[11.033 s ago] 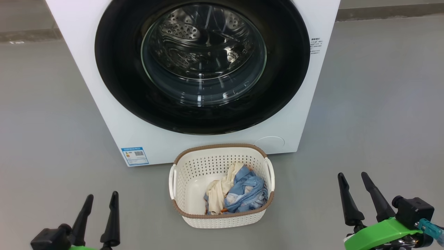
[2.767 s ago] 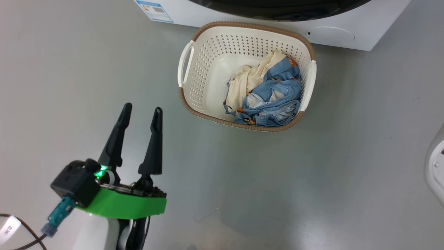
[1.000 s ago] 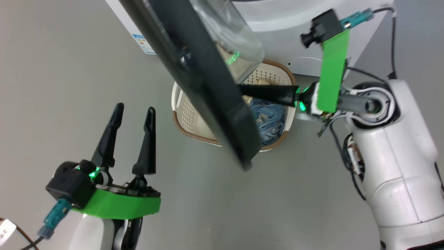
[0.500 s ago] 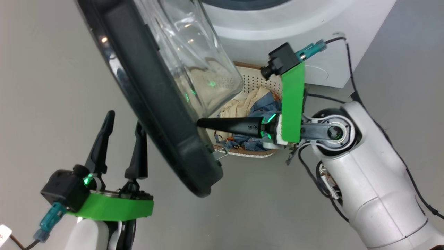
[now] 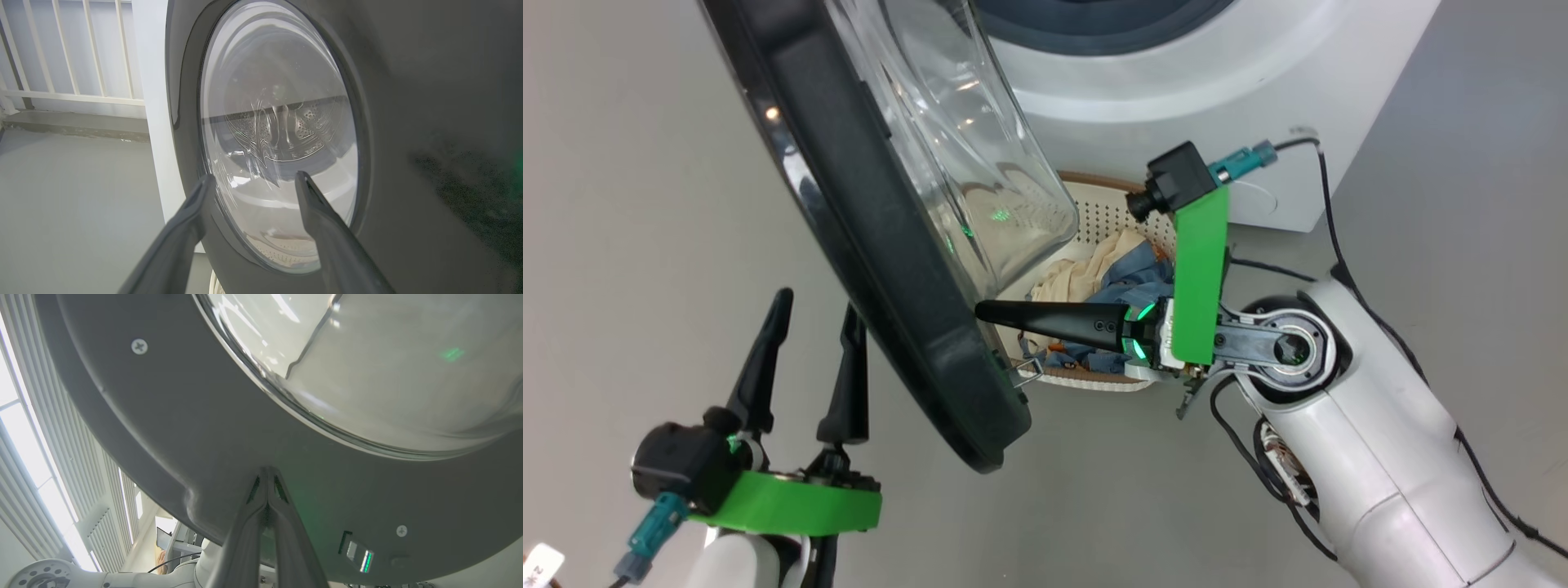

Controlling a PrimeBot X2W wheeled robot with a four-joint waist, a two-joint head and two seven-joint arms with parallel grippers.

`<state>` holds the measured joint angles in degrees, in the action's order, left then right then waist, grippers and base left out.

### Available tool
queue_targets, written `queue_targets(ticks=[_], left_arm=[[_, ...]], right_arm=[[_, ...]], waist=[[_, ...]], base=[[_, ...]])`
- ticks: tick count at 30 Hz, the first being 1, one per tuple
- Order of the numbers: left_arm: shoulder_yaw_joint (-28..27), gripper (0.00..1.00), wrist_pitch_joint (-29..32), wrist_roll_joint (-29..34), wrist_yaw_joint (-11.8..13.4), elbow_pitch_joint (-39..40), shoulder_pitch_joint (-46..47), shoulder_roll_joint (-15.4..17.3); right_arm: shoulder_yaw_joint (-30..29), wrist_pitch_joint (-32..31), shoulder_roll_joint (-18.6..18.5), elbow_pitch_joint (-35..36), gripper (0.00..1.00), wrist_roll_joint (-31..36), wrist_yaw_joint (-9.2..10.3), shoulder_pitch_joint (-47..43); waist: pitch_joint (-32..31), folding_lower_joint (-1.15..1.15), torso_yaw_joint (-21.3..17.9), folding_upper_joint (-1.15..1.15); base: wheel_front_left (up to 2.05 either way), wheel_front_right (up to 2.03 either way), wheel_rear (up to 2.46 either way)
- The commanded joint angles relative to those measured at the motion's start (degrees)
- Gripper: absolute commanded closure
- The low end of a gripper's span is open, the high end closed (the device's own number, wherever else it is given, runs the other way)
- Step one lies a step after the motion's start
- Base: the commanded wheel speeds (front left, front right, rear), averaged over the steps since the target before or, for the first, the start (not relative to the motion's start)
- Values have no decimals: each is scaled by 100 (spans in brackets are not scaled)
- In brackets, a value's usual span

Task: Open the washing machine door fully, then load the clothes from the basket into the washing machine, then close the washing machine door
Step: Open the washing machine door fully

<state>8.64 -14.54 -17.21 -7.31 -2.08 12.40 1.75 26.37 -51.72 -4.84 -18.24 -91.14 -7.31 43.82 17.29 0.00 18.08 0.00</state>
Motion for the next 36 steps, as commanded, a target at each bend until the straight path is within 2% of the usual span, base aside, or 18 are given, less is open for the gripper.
queue_targets(ticks=[1,19,36], left_arm=[[-195,0,-46,54,-17,87,-57,113],[-467,0,-46,383,-17,-45,-590,119],[-786,0,-46,422,-18,24,-1113,208]], right_arm=[[-13,78,170,179,100,-57,-18,-142],[-497,823,-154,674,100,-510,-18,-1393],[-825,1724,-220,1231,100,-831,-18,-2569]], waist=[[-86,0,-63,0],[-845,0,-653,0],[-1345,0,-1156,0]], base=[[0,0,0],[0,0,0],[0,0,0]])
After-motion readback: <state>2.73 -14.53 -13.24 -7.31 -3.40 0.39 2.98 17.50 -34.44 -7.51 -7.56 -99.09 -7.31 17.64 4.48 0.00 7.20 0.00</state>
